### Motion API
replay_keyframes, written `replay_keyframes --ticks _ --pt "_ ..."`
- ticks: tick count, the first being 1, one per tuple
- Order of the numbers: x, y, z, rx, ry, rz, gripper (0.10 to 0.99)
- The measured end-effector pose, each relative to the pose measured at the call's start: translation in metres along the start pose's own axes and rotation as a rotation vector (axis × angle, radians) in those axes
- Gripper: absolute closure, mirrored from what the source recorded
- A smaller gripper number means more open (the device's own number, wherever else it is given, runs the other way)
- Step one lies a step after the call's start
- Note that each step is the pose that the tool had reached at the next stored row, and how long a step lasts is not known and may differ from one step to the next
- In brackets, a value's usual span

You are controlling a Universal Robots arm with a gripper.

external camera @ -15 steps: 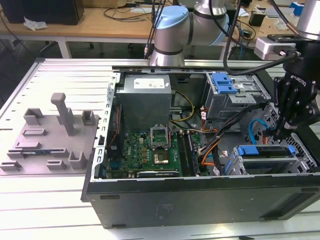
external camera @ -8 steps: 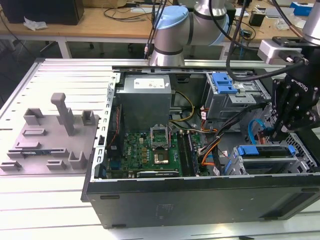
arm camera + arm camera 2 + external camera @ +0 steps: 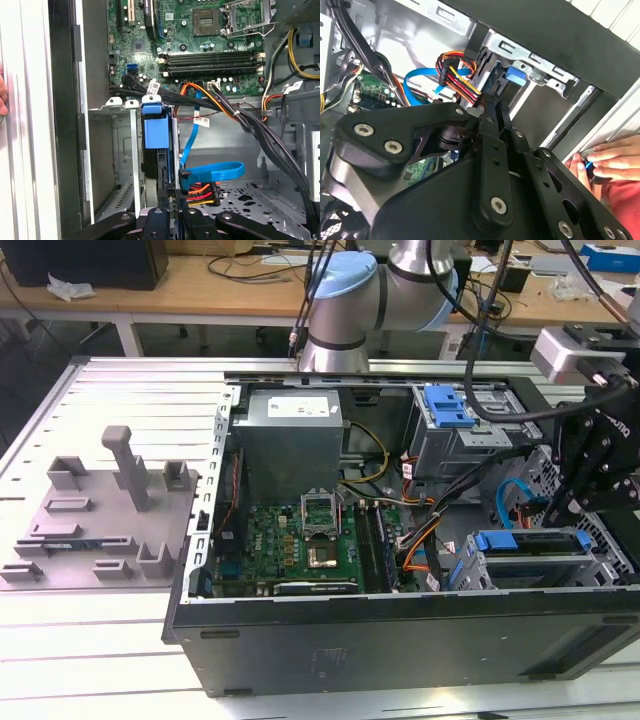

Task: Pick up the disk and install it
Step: 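Insert the first disk wire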

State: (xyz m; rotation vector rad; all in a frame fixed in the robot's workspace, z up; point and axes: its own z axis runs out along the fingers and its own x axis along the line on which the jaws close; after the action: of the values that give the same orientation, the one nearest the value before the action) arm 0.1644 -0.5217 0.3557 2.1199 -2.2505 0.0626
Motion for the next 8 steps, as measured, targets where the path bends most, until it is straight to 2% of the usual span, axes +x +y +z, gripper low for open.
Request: replay_keyframes --ticks 2,8 --pt "0.0004 -0.0009 0.0001 0.0 -0.005 0.0 0.922" --pt "0.0006 -0.0008 0.0001 -0.002 -0.005 0.0 0.922"
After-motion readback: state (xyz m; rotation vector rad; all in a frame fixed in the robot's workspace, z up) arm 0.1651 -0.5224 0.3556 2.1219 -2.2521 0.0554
